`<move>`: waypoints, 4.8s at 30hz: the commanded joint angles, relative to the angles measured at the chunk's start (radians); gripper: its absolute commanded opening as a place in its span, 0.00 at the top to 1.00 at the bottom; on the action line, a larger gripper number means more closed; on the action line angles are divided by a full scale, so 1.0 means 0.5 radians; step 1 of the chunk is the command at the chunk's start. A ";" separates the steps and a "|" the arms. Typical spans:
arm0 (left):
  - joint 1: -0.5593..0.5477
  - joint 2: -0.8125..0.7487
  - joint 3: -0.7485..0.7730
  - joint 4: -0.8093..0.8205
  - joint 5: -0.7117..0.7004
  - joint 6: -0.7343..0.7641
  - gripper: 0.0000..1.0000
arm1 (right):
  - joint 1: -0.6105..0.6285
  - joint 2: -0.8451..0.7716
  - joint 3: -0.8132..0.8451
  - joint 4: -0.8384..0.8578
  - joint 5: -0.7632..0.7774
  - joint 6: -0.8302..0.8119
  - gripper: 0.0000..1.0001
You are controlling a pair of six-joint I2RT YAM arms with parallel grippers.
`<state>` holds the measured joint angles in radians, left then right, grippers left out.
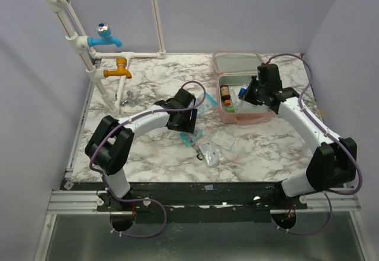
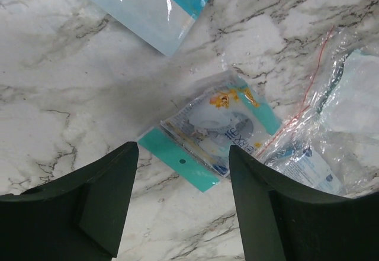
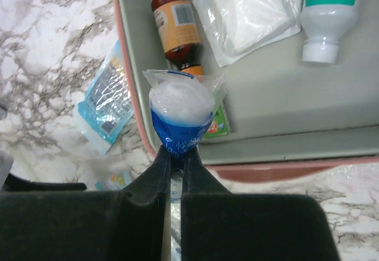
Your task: Organize the medicine kit
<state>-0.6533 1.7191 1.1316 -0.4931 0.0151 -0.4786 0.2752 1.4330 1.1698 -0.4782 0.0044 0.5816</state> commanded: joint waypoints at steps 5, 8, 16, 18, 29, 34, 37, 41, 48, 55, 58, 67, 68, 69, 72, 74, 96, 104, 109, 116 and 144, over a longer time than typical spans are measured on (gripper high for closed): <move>0.054 0.130 0.129 0.060 0.050 0.040 0.37 | -0.001 0.363 0.262 0.131 0.314 -0.027 0.99; 0.055 0.160 0.136 0.076 0.086 0.040 0.38 | -0.007 0.494 0.342 0.138 0.352 -0.041 0.99; 0.055 0.211 0.124 0.085 0.090 0.055 0.39 | -0.044 0.737 0.392 0.147 0.319 -0.034 0.99; 0.056 0.236 0.126 0.084 0.093 0.055 0.41 | -0.056 0.771 0.394 0.147 0.320 -0.038 0.99; 0.055 0.390 0.181 0.072 0.139 0.069 0.50 | -0.146 0.933 0.443 0.097 0.363 -0.070 0.99; 0.052 0.437 0.211 0.051 0.166 0.070 0.54 | -0.152 0.977 0.431 0.084 0.412 -0.064 0.82; 0.052 0.458 0.218 0.041 0.160 0.070 0.57 | -0.152 0.976 0.425 0.076 0.430 -0.053 0.65; 0.049 0.470 0.235 0.017 0.154 0.077 0.65 | -0.152 0.929 0.421 0.067 0.430 -0.041 0.51; 0.033 0.502 0.300 -0.043 0.145 0.083 0.80 | -0.152 0.764 0.408 0.033 0.361 -0.027 0.44; 0.023 0.434 0.315 -0.064 0.124 0.074 1.00 | -0.152 0.523 0.316 0.059 0.219 -0.011 0.42; 0.023 0.383 0.337 -0.099 0.100 0.079 1.00 | -0.152 0.437 0.282 0.061 0.141 -0.014 0.41; 0.016 0.193 0.343 -0.154 0.071 0.070 1.00 | -0.122 0.133 -0.020 0.171 -0.247 -0.081 0.39; 0.013 0.164 0.347 -0.161 0.073 0.069 1.00 | -0.106 0.090 -0.060 0.185 -0.269 -0.085 0.39; 0.010 0.140 0.351 -0.169 0.073 0.067 1.00 | -0.088 0.062 -0.090 0.189 -0.280 -0.089 0.39; -0.001 0.072 0.378 -0.204 0.083 0.067 1.00 | -0.035 -0.033 -0.167 0.167 -0.290 -0.090 0.39; -0.014 0.040 0.403 -0.227 0.078 0.070 1.00 | -0.007 -0.099 -0.221 0.162 -0.323 -0.085 0.39; -0.164 0.203 1.302 -0.561 0.107 0.087 1.00 | 0.289 -0.632 -0.799 0.176 -0.658 0.047 0.39; -0.209 0.487 1.693 -0.616 0.176 0.062 1.00 | 0.419 -0.627 -0.972 0.205 -0.672 0.095 0.39; -0.215 0.651 1.870 -0.625 0.246 0.037 1.00 | 0.461 -0.638 -1.075 0.304 -0.684 0.161 0.40; -0.234 0.822 1.980 -0.507 0.370 -0.006 1.00 | 0.480 -0.691 -1.165 0.327 -0.694 0.177 0.40; -0.209 1.334 2.205 -0.085 0.330 -0.169 0.99 | 0.483 -1.155 -1.338 0.253 -0.735 0.272 0.37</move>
<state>-0.7605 2.3764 2.2448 -0.6003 0.2173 -0.5549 0.5098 0.8749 0.5148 -0.3344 -0.3649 0.6994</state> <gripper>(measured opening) 0.102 0.626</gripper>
